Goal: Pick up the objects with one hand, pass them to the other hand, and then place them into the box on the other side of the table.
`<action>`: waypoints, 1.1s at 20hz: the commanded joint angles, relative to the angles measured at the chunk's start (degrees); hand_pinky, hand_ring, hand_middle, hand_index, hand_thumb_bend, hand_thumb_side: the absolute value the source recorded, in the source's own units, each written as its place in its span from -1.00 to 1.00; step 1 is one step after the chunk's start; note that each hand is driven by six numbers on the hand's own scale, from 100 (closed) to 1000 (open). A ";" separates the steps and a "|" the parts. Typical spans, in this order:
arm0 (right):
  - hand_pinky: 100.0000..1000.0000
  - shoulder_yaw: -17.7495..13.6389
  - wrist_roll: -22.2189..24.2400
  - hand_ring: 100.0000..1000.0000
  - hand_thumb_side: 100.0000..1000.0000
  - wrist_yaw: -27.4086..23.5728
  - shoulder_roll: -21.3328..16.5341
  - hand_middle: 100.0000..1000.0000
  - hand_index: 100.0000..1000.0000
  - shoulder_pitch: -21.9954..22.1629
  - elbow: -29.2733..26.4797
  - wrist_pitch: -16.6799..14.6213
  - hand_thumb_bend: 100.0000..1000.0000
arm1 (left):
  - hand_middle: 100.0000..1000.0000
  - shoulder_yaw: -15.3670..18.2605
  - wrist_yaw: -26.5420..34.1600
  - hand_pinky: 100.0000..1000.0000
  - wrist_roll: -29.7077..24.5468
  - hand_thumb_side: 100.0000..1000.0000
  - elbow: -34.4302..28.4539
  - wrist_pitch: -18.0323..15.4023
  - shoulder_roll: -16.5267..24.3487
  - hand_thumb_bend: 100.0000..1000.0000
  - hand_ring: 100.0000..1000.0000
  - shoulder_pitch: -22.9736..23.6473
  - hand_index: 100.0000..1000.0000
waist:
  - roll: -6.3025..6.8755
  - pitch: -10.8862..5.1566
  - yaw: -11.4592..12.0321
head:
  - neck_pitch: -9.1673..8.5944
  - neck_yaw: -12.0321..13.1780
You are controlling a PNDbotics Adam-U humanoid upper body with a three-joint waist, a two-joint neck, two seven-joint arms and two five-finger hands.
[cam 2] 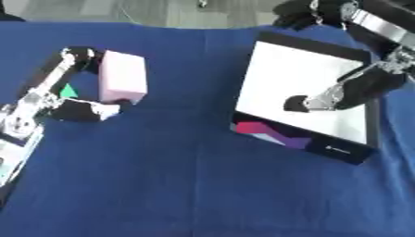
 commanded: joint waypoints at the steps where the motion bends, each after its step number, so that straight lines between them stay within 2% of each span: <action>1: 0.63 0.01 -0.07 0.64 -1.00 0.38 -1.18 0.49 0.78 -1.71 -0.60 0.31 0.26 | 0.03 -0.05 -0.56 0.38 0.86 -1.00 -0.01 -0.88 -0.73 -1.00 0.02 -0.51 -0.08 | -0.88 -2.06 0.22 | 0.24 -0.59; 10: 0.63 3.19 3.18 0.64 -0.98 3.48 1.74 0.49 0.76 -4.73 -0.60 4.22 0.25 | 0.02 -0.97 -2.29 0.37 3.16 -1.00 1.44 -2.92 -5.01 -1.00 0.02 -1.57 -0.08 | -1.05 -1.45 2.17 | -0.84 -2.10; 18: 0.62 4.51 3.27 0.63 -1.00 4.66 3.30 0.46 0.74 -6.10 -0.60 8.33 0.23 | 0.02 -1.76 -3.87 0.37 3.81 -1.00 2.44 -4.27 -8.49 -1.00 0.01 -3.07 -0.08 | -0.99 -0.95 3.50 | -1.91 -4.35; 22: 0.61 4.89 2.79 0.61 -1.00 4.95 3.62 0.44 0.70 -6.72 -0.60 9.63 0.22 | 0.02 -2.11 -4.58 0.37 4.20 -1.00 3.68 -5.10 -10.18 -1.00 0.01 -3.61 -0.08 | -0.95 -0.79 4.14 | -1.44 -5.06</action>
